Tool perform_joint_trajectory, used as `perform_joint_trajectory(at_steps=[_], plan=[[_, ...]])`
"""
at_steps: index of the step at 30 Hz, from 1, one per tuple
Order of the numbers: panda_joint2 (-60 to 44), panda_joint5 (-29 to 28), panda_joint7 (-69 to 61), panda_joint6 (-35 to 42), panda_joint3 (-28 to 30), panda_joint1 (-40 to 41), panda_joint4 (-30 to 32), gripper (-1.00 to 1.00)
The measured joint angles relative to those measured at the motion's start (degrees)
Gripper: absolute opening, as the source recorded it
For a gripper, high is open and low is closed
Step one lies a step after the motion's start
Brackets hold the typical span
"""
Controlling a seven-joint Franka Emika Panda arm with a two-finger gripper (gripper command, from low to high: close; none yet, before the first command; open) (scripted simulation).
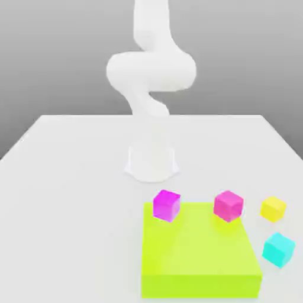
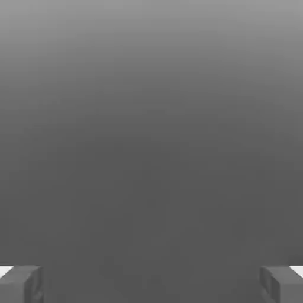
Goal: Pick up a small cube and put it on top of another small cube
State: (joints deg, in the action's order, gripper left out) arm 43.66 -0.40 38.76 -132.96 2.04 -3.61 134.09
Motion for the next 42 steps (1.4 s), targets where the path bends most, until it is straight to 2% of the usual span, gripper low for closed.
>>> perform_joint_trajectory(at_steps=[16, 30, 39, 40, 42], plan=[[-15.1, -2.1, -46.0, -8.3, 9.0, -21.5, 15.0, 0.00], [-28.3, -5.2, -84.4, -15.9, 10.7, -36.9, 28.2, 0.00], [-42.3, 0.7, -92.2, -29.2, 11.4, -40.4, 29.5, 0.00], [-43.4, 0.9, -92.4, -30.4, 11.4, -40.4, 29.5, -1.00], [-43.4, 0.9, -92.4, -30.3, 11.4, -40.4, 29.5, -1.00]])
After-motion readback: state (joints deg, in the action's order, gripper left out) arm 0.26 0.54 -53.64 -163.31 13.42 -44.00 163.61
